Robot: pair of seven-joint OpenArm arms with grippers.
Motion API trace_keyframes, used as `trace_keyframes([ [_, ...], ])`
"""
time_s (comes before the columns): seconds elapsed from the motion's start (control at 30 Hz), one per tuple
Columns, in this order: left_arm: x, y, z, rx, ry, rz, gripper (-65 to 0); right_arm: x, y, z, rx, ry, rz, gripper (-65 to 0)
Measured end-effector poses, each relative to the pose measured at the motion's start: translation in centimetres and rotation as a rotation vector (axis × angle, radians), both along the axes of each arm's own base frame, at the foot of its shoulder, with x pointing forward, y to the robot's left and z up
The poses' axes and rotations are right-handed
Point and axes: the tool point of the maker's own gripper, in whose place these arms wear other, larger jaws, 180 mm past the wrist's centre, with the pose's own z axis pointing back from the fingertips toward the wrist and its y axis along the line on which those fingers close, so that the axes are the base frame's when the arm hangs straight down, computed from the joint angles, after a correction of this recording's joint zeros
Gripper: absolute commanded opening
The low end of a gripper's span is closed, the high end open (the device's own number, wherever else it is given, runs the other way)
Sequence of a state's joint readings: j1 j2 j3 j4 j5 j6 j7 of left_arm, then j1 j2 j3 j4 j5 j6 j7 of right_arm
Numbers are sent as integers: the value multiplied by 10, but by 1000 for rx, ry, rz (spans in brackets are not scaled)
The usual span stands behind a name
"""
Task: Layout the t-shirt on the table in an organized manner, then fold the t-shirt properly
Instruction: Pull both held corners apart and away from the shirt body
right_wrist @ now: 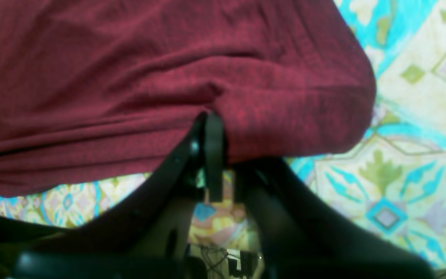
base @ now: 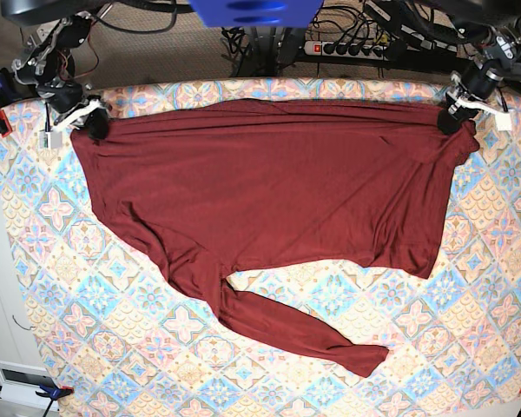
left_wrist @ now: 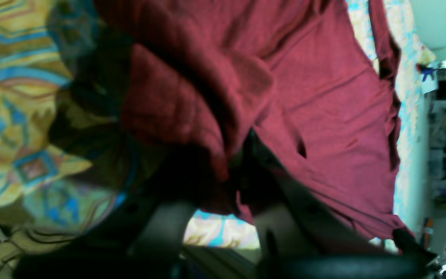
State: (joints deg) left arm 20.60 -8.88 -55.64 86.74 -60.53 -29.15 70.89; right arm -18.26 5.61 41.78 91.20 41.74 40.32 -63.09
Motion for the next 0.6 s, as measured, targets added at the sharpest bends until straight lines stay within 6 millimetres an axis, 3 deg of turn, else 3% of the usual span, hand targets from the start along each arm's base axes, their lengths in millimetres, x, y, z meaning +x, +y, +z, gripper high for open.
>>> trace_keyframes([
  [0.27,-6,5,0,6,4,22,-650,-11,1,-5,0,36,9,-621],
  [0.47,-6,9,-2,24,15,42,-648,-9,-3,-3,-13,26,2,-494],
  [0.6,-8,10,-4,31,29,43,-535,-9,-5,-4,-16,31,-7,-460],
])
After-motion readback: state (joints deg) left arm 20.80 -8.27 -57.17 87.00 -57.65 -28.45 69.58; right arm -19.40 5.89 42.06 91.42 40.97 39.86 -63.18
